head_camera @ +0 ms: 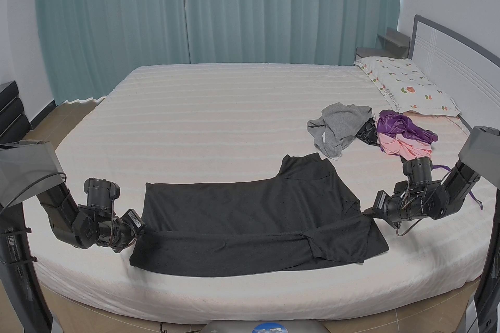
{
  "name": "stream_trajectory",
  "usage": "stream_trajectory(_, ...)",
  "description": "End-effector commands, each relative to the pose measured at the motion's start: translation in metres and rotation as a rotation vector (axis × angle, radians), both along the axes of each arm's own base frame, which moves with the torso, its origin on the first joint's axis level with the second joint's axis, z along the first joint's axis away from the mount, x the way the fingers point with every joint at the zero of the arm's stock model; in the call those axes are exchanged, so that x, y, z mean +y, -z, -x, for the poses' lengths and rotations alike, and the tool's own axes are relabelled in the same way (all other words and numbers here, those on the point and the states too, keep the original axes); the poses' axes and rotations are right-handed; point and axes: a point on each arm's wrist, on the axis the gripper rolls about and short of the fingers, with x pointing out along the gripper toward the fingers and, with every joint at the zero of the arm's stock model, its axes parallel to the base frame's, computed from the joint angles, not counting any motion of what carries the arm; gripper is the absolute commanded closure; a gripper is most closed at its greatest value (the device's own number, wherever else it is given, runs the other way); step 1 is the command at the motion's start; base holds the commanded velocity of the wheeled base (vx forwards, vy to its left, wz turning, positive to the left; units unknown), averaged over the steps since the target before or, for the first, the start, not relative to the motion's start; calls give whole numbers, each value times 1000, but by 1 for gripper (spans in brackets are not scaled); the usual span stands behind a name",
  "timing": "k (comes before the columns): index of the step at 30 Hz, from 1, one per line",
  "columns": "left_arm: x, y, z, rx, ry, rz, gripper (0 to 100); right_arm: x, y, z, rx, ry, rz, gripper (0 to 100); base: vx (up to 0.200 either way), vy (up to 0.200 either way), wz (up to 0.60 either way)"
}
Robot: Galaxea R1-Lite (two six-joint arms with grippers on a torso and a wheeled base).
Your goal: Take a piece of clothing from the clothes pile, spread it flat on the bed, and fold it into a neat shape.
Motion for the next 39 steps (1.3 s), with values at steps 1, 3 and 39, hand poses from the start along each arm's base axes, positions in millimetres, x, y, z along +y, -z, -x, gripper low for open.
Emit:
stream_trajectory(1,-4,3,-5,0,11,0,100,-3,7,-4,10,10,2,100,0,0,0)
stream_trajectory(3,-3,2,-6,-6,9,-1,100,-6,5,-4,5,16,3,100,0,0,0)
stream_trajectory(39,-2,-5,-5,-23,-40,33,0,6,10,4,17,69,-101,0,0,0,0)
